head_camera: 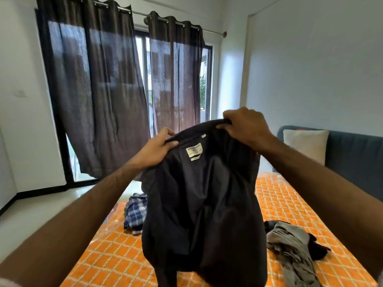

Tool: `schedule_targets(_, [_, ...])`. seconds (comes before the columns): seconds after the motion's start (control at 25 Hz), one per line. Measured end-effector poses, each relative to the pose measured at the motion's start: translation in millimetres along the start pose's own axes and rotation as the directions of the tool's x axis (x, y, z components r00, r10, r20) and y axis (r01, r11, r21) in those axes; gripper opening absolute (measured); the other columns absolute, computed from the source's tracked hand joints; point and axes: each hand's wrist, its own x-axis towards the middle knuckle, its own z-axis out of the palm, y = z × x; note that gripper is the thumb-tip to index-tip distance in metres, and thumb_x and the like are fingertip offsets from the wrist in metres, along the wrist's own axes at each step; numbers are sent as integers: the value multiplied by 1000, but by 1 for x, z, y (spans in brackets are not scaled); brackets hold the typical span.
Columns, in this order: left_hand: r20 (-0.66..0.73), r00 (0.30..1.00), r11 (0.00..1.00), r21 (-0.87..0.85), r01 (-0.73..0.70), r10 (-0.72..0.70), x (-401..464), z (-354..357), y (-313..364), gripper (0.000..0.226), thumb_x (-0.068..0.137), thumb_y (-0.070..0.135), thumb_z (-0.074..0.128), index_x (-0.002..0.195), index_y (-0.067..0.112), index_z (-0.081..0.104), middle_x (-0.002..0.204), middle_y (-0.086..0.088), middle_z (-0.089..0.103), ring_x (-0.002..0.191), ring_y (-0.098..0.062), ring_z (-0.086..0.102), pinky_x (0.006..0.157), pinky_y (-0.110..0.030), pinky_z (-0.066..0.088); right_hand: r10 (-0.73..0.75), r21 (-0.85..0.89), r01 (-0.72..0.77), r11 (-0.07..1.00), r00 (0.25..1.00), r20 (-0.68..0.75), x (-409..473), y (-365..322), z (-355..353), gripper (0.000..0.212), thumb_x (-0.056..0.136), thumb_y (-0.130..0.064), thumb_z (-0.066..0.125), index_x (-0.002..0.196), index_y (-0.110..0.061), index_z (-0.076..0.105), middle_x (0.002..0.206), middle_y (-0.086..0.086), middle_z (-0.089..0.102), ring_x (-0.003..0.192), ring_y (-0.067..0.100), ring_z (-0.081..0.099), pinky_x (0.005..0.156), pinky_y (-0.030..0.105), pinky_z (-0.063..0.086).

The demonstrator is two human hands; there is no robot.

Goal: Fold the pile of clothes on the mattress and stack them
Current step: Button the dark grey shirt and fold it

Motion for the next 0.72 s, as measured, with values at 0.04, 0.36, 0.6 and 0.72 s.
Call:
schedule_targets(0.04, [70,996,983,-178,-36,49,-2,-4,4,14,98,27,64,107,19,56,100,7,67,95,-11,63,84,-30,47,-11,79,20,997,994,-105,1,5,-6,33,94,-53,63,78,-25,59,71,-4,54,66,19,49,65,31,37])
schedule_targets(0.36, [452,892,954,267,-136,1,-10,-15,-18,27,86,29,80,99,16,60,86,12,65,76,8,60,73,-19,45,-227,500,-266,824,654,722,-16,46,17,55,79,-66,65,64,-13,69,63,-2,63,58,9,58,66,25,48])
schedule_targets(0.6, [551,819,913,-236,334,-157,-49,2,-65,43,87,7,76,122,7,51,115,-17,70,104,-25,67,92,-40,55,-169,553,-615,562,569,805,-30,57,6,44,97,-45,59,90,-4,72,74,7,72,58,14,67,51,23,53])
schedule_targets(0.72, [434,896,976,-141,165,-89,-46,3,-71,36,90,44,69,112,15,67,108,-1,70,100,-16,66,92,-35,53,-204,565,-591,576,566,799,-40,62,24,47,94,-45,62,100,1,73,90,11,75,75,20,70,67,29,57])
